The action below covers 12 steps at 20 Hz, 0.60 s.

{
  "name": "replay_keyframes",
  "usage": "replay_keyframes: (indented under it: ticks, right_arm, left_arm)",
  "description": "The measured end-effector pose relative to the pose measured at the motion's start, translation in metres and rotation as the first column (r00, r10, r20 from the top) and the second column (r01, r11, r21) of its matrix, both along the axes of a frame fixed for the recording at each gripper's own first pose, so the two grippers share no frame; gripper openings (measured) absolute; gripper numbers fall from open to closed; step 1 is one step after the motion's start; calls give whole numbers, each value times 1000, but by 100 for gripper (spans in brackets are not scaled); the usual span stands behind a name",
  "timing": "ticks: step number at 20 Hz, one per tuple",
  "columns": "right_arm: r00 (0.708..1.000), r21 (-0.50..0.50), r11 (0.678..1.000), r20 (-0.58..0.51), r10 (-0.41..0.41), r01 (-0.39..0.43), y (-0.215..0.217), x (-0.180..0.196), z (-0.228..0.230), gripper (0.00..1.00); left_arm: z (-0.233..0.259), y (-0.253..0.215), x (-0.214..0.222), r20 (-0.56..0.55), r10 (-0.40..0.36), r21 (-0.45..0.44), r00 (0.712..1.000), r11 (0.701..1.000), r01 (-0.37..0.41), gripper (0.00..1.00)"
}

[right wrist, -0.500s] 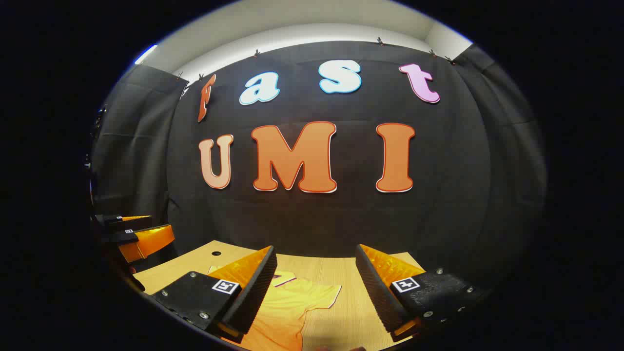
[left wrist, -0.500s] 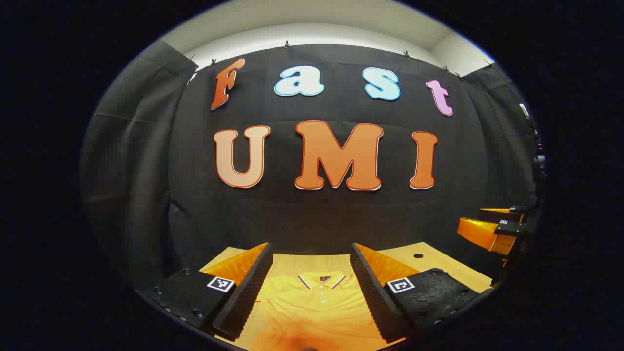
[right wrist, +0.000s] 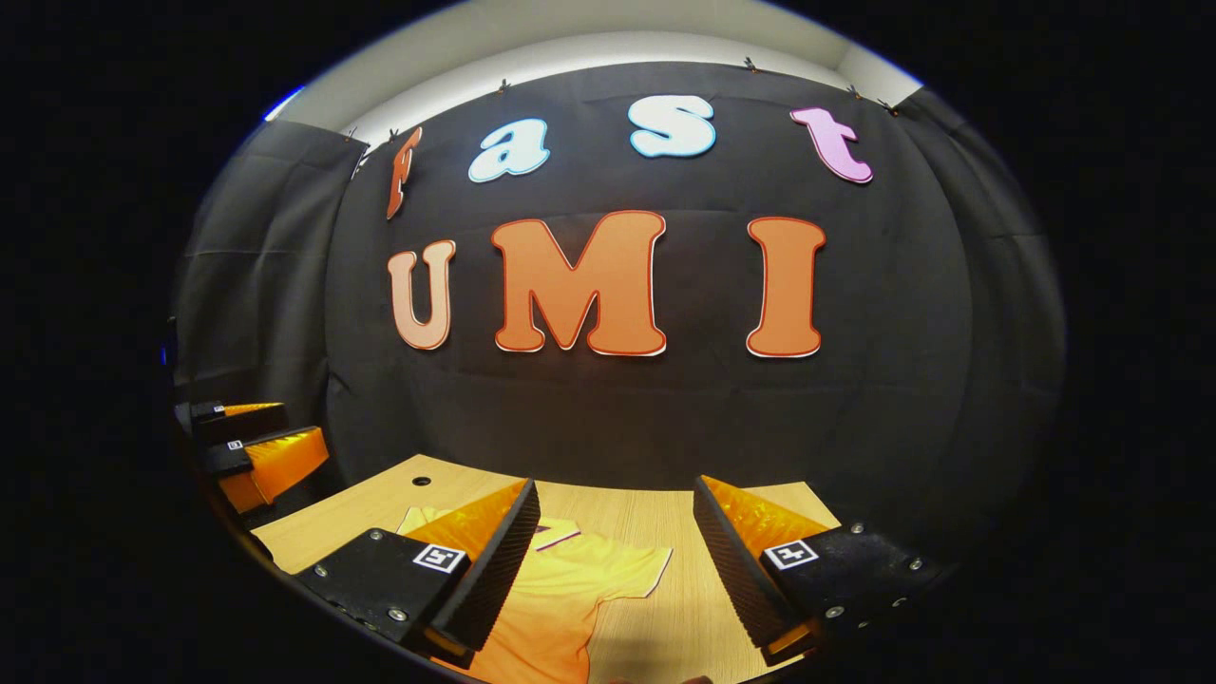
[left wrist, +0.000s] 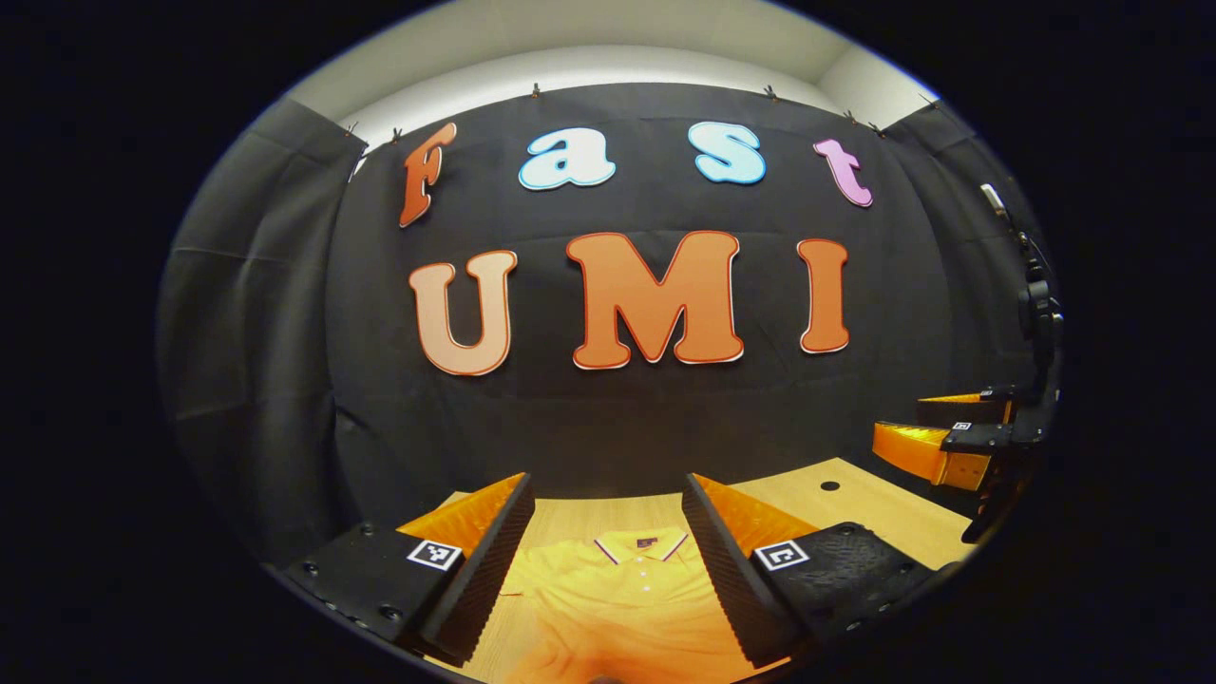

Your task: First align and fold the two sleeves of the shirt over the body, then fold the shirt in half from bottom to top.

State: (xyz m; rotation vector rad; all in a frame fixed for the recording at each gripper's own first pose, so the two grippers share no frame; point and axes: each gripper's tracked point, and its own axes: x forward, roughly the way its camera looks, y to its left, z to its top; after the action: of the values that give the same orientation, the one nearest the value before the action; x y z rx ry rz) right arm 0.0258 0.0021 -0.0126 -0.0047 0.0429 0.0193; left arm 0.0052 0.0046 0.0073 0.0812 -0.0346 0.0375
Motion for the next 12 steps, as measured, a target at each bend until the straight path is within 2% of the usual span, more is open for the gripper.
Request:
replay_keyframes:
  ticks: [5, 12]
  right_arm:
    - [1000, 0, 1000, -25, 8, -8, -1, 6, -11, 98]
    - [976, 8, 1000, -219, 5, -4, -19, 30, -67, 99]
  left_arm:
    - [-1, 9, -3, 11, 39, -28, 999, 999, -39, 96]
    - [3, 21, -25, 31, 94, -1, 995, 996, -94, 96]
